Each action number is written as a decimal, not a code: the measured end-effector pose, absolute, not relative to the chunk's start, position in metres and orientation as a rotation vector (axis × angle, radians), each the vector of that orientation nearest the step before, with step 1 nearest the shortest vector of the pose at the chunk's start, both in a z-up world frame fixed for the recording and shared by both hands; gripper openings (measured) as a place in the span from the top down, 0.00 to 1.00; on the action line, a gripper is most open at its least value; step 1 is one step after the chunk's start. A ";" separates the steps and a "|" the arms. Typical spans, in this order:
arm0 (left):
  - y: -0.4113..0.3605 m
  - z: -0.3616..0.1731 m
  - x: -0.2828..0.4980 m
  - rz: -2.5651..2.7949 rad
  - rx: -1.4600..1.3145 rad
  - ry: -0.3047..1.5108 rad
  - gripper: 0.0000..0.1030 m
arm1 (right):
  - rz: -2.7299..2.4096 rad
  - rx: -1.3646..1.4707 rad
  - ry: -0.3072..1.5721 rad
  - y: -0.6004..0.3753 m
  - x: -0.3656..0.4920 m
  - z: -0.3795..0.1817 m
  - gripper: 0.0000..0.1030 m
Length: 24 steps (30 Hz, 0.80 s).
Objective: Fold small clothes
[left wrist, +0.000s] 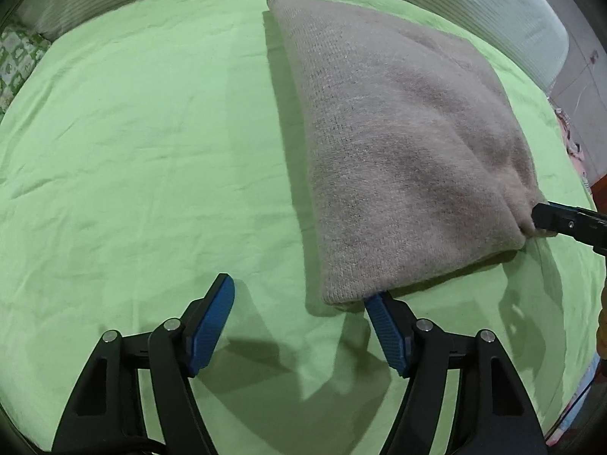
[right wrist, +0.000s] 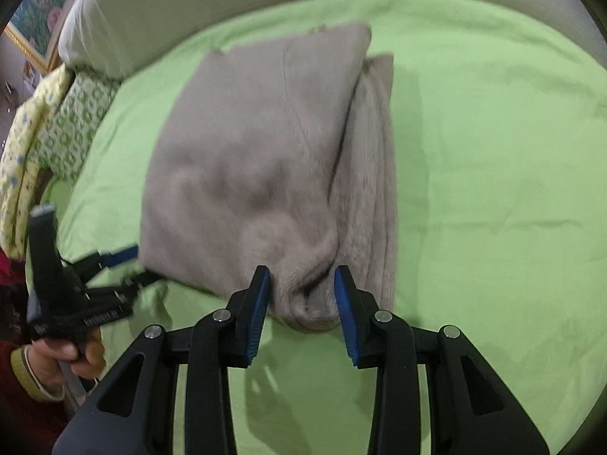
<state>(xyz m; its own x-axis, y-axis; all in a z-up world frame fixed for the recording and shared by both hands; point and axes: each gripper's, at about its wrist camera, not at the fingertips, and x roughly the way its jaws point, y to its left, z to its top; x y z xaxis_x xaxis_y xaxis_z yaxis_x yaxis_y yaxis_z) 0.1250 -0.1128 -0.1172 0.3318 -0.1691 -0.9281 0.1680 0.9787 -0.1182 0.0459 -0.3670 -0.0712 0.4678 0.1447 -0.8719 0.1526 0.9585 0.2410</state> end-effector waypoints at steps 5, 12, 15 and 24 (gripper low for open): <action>-0.111 -0.113 0.119 -0.219 0.018 1.215 0.40 | 0.014 0.368 1.064 -0.371 0.062 -0.066 0.64; -0.119 -0.110 0.123 -0.215 0.021 1.224 0.48 | 0.040 0.339 1.046 -0.362 0.063 -0.056 0.92; -0.122 -0.109 0.125 -0.225 0.015 1.231 0.57 | 0.067 0.445 0.884 -0.377 0.032 -0.025 0.93; -0.115 -0.108 0.120 -0.249 -0.013 1.249 0.65 | -0.058 0.559 0.915 -0.398 -0.004 -0.078 0.94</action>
<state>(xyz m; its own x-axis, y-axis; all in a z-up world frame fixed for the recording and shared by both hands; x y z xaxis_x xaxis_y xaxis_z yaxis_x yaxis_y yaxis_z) 0.1201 -0.1149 -0.1076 0.2926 -0.1940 -0.9364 0.1803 0.9728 -0.1452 -0.0040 -0.3978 -0.0782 0.6187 0.1850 -0.7635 0.2792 0.8566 0.4338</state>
